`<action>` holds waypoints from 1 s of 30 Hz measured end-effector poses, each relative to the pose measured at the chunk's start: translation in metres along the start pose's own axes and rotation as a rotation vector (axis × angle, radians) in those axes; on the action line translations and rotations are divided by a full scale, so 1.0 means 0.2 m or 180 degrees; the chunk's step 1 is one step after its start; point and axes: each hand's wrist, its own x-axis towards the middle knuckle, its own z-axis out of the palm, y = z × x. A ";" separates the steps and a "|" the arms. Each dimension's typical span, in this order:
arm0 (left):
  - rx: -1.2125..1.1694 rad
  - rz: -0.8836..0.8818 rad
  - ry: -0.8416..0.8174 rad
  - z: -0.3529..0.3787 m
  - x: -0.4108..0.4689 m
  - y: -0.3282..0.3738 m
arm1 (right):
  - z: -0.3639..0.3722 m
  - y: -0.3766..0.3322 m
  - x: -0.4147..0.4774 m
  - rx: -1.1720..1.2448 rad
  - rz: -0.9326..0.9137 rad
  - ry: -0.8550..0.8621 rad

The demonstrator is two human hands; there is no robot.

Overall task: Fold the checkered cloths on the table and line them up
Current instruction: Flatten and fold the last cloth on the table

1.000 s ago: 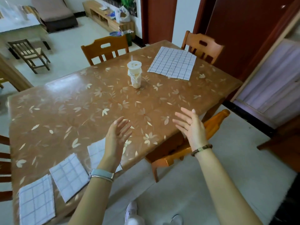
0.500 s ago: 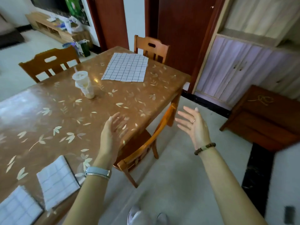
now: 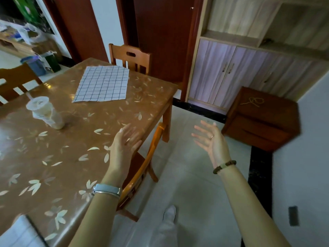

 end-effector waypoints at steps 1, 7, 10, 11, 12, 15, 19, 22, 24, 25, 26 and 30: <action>0.0006 -0.0015 -0.0026 0.02 0.04 0.00 | 0.00 -0.01 0.03 -0.0025 0.0005 0.0025; 0.0026 -0.0059 -0.0090 0.14 0.34 0.00 | 0.04 -0.10 0.30 -0.0017 0.0010 0.0126; 0.0041 -0.0056 -0.0055 0.20 0.48 0.02 | 0.07 -0.14 0.45 -0.0020 -0.0040 0.0086; 0.0006 -0.0043 -0.0053 0.22 0.53 0.03 | 0.08 -0.16 0.50 -0.0025 -0.0050 0.0068; -0.0024 -0.0034 -0.0058 0.24 0.57 0.03 | 0.08 -0.17 0.54 -0.0016 -0.0049 0.0069; -0.0054 -0.0032 -0.0077 0.29 0.72 0.06 | 0.11 -0.21 0.68 -0.0038 -0.0059 0.0118; -0.0038 -0.0012 -0.0100 0.34 0.84 0.07 | 0.13 -0.23 0.81 -0.0041 -0.0081 0.0112; -0.0011 0.0005 -0.0090 0.37 0.91 0.07 | 0.14 -0.24 0.88 -0.0031 -0.0077 0.0099; 0.0045 0.0005 -0.0068 0.40 0.95 0.07 | 0.14 -0.25 0.93 -0.0015 -0.0083 0.0064; 0.0078 0.0011 -0.0056 0.41 0.96 0.07 | 0.13 -0.25 0.95 0.0007 -0.0084 0.0056; 0.0109 0.0019 -0.0048 0.42 0.98 0.07 | 0.13 -0.25 0.97 0.0032 -0.0090 0.0050; 0.0184 0.0052 -0.0045 0.47 1.03 0.06 | 0.12 -0.27 1.08 0.0066 -0.0080 0.0016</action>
